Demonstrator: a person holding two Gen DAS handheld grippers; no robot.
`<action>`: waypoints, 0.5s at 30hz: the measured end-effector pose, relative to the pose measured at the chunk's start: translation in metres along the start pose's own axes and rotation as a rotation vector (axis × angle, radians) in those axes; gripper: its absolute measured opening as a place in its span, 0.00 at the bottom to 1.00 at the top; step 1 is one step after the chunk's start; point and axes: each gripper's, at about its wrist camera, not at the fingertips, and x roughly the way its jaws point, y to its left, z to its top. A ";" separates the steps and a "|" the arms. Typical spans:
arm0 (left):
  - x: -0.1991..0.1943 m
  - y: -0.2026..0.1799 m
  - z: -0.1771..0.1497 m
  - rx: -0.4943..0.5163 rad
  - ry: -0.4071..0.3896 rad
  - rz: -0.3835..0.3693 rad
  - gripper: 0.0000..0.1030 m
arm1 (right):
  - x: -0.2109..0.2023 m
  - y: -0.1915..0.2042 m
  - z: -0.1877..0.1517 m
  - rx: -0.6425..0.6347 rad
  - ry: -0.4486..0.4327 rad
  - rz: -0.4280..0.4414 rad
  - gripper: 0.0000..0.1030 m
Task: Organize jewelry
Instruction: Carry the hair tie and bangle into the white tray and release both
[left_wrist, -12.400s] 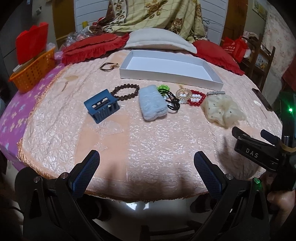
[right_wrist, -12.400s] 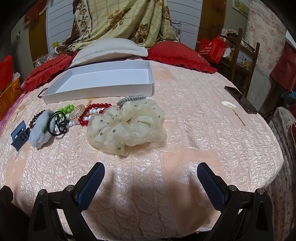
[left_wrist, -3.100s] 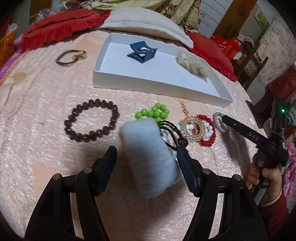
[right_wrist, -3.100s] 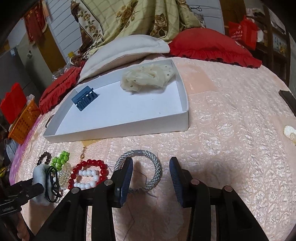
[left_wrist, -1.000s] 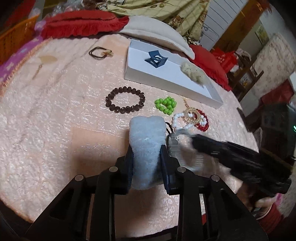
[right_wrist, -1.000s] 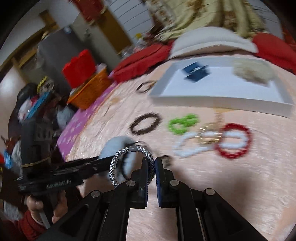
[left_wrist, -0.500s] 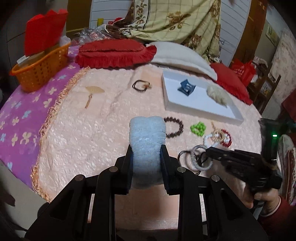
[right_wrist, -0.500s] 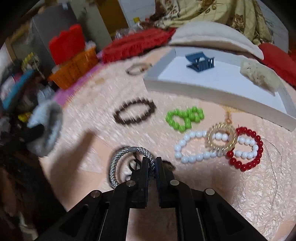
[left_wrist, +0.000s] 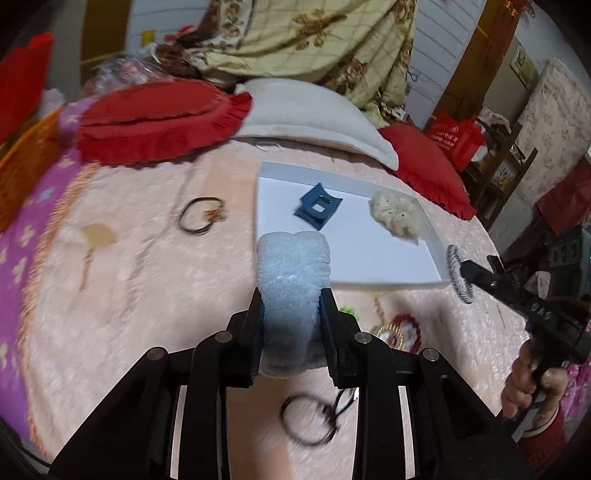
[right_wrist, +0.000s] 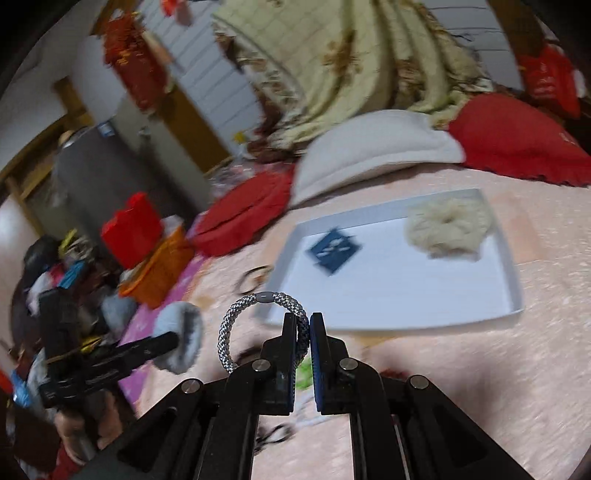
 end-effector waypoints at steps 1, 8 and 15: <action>0.008 -0.004 0.006 0.006 0.012 0.001 0.25 | 0.006 -0.007 0.004 0.008 0.009 -0.019 0.06; 0.089 -0.017 0.054 0.048 0.085 0.073 0.25 | 0.061 -0.045 0.034 0.008 0.088 -0.149 0.06; 0.153 -0.002 0.083 0.027 0.137 0.141 0.26 | 0.117 -0.056 0.055 0.000 0.151 -0.202 0.06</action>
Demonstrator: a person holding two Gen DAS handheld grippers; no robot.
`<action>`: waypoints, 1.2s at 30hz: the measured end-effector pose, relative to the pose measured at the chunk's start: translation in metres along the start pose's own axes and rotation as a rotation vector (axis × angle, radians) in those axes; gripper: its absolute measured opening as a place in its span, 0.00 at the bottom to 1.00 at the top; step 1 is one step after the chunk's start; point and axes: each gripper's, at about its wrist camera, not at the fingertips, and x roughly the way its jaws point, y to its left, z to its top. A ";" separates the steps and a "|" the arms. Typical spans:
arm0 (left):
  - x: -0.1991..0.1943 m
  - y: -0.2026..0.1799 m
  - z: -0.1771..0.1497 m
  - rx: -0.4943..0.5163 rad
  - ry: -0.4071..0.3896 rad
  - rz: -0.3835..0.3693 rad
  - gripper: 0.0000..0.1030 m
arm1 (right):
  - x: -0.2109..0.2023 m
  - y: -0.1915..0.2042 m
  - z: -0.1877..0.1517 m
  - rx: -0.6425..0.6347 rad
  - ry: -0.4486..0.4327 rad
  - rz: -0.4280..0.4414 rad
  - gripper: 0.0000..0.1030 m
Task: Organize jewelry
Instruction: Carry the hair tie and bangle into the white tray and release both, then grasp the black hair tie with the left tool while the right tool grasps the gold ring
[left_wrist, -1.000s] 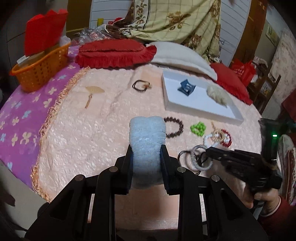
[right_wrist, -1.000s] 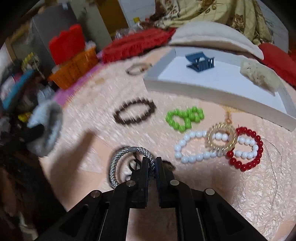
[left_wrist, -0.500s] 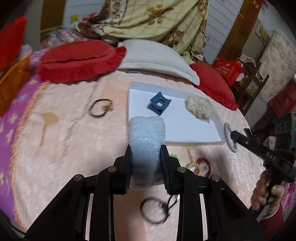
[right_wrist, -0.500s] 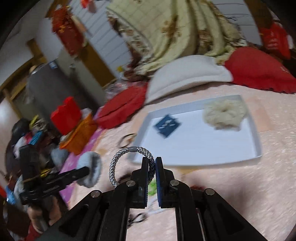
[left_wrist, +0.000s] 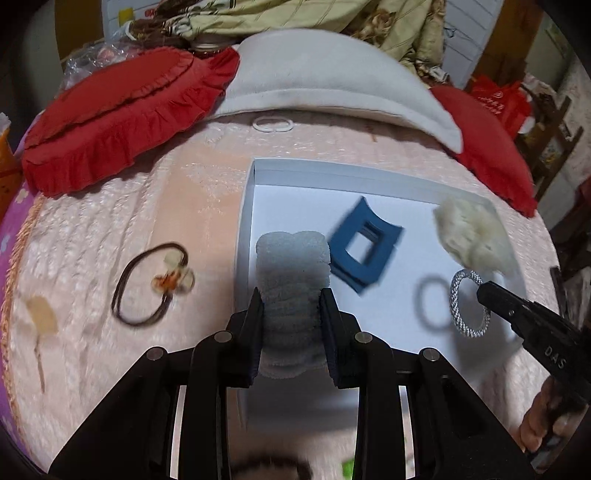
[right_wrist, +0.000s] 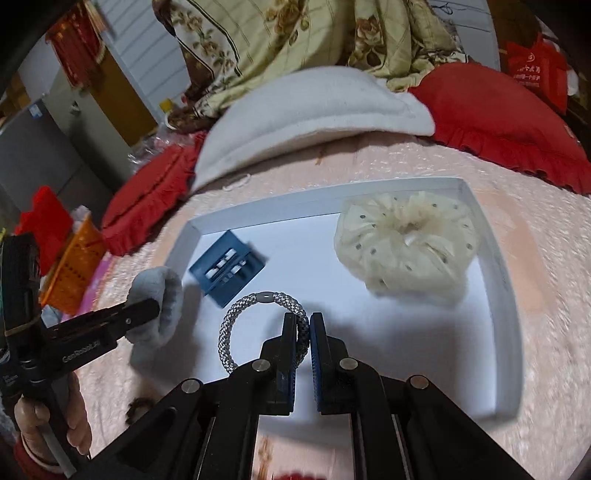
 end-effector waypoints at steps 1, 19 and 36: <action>0.005 0.000 0.004 0.001 0.001 0.000 0.27 | 0.007 0.000 0.005 0.003 0.007 -0.005 0.06; 0.004 0.015 0.032 -0.036 -0.079 -0.111 0.45 | 0.026 -0.020 0.028 0.146 -0.024 0.085 0.38; -0.123 0.033 -0.066 -0.017 -0.227 0.009 0.46 | -0.095 -0.004 -0.079 0.004 -0.082 0.143 0.38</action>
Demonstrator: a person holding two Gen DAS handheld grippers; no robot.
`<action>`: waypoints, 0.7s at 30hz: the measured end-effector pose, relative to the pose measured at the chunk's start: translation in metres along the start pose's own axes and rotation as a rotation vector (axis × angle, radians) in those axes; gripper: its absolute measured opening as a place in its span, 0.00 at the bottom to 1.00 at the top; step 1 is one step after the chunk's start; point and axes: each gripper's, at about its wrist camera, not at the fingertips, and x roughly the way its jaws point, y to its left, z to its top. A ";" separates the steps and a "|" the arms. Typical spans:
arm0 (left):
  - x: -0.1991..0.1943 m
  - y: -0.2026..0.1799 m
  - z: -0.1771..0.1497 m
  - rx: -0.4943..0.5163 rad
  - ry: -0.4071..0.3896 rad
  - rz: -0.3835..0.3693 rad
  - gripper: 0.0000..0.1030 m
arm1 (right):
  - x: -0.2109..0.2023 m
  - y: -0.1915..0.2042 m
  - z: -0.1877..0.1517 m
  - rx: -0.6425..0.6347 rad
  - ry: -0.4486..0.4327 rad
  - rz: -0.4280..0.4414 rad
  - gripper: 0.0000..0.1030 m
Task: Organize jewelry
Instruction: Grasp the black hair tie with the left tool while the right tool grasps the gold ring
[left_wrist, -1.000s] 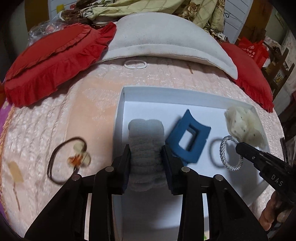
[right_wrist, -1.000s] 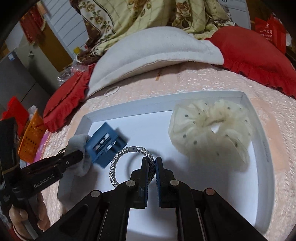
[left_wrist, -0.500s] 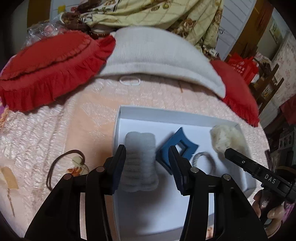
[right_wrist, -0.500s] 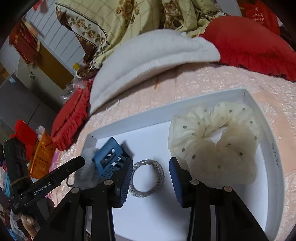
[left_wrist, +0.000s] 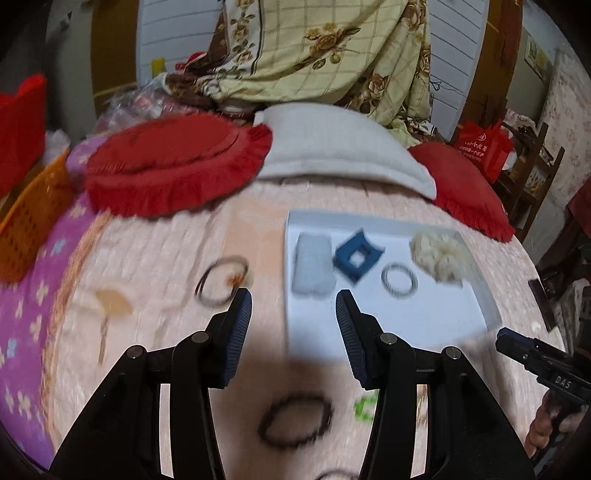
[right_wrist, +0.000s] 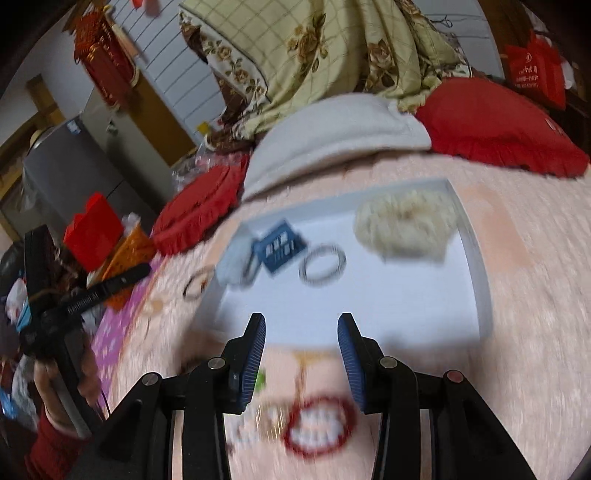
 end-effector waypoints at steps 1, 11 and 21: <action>-0.001 0.003 -0.007 -0.006 0.010 0.000 0.46 | -0.002 -0.005 -0.011 0.007 0.008 -0.009 0.38; 0.021 0.034 -0.079 -0.058 0.150 0.015 0.46 | 0.003 -0.016 -0.061 0.006 0.059 -0.068 0.37; 0.049 0.028 -0.086 -0.040 0.191 -0.041 0.46 | 0.025 0.009 -0.064 -0.056 0.073 -0.015 0.37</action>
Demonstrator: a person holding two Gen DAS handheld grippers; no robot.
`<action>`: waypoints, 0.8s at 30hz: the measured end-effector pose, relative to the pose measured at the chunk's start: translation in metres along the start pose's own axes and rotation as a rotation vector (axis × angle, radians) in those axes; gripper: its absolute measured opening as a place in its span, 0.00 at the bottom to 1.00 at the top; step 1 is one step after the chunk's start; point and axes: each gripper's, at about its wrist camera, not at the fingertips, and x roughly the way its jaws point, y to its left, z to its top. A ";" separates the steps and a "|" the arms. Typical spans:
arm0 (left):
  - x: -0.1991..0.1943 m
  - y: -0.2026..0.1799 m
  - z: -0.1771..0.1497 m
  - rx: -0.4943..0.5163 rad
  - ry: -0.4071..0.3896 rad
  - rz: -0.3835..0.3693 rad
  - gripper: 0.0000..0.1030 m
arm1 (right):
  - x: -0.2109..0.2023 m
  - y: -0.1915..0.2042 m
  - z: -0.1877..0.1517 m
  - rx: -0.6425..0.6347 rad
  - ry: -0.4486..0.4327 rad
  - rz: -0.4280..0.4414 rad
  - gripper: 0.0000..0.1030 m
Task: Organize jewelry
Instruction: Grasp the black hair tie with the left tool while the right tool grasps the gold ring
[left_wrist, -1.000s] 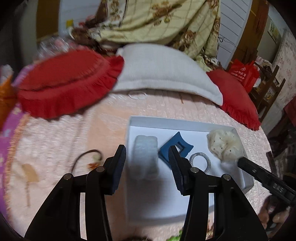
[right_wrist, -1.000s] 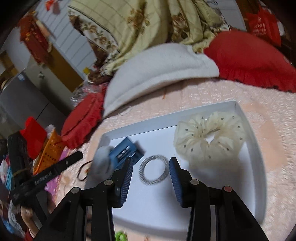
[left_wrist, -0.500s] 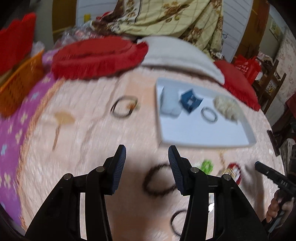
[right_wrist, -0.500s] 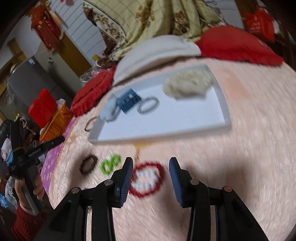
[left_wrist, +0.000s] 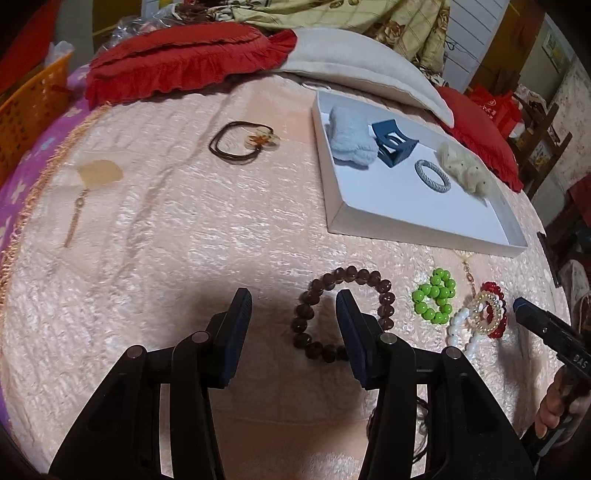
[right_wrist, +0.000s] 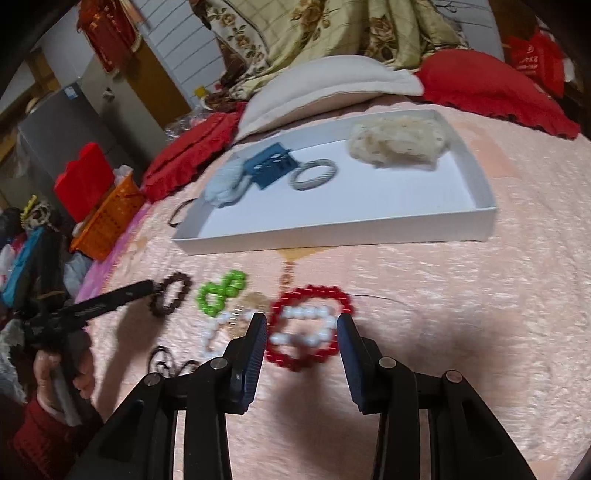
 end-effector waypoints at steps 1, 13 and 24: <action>0.002 0.000 0.000 0.003 0.004 -0.002 0.46 | 0.004 0.004 0.001 -0.009 0.005 0.010 0.36; 0.012 -0.012 0.001 0.061 -0.035 0.037 0.45 | 0.032 0.028 0.000 -0.064 0.027 0.001 0.26; -0.001 -0.029 -0.003 0.124 -0.064 0.084 0.09 | 0.024 0.026 -0.001 -0.044 0.010 0.000 0.10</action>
